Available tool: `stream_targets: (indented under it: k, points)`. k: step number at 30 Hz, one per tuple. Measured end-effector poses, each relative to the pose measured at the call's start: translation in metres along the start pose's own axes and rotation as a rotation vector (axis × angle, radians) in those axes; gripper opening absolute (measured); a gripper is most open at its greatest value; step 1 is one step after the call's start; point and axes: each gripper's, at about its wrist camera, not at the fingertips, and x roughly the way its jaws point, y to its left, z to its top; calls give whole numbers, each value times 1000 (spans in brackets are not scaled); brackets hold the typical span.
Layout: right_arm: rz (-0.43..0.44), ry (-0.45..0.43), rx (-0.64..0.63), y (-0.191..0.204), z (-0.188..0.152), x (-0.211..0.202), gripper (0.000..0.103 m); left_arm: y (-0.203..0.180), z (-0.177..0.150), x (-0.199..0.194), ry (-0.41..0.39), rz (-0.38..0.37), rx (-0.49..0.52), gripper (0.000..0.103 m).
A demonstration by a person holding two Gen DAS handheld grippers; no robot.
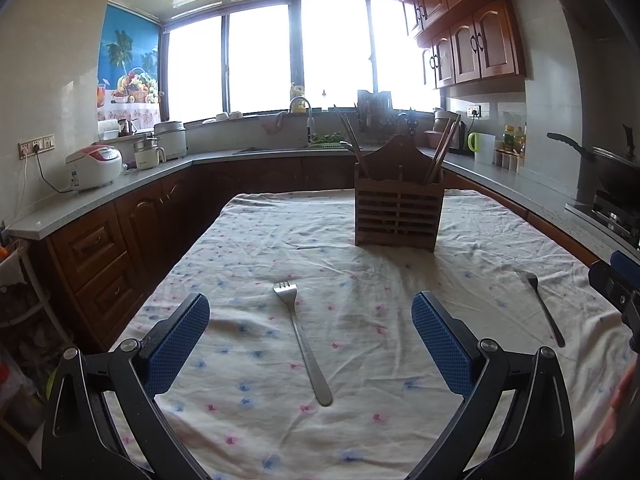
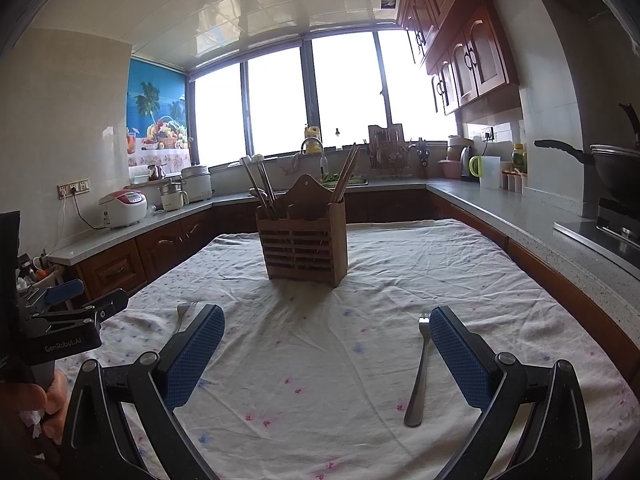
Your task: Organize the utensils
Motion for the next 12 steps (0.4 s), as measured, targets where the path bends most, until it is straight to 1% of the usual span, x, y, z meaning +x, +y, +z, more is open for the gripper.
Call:
stream_targets:
  k: [7,12]
  points:
    - [-3,18,9,-4,1,5,103,-2,2,2,7,-18,-1,103]
    - [3,31,13,-5,2,10,103,-5,4,2,11,-45,-2,103]
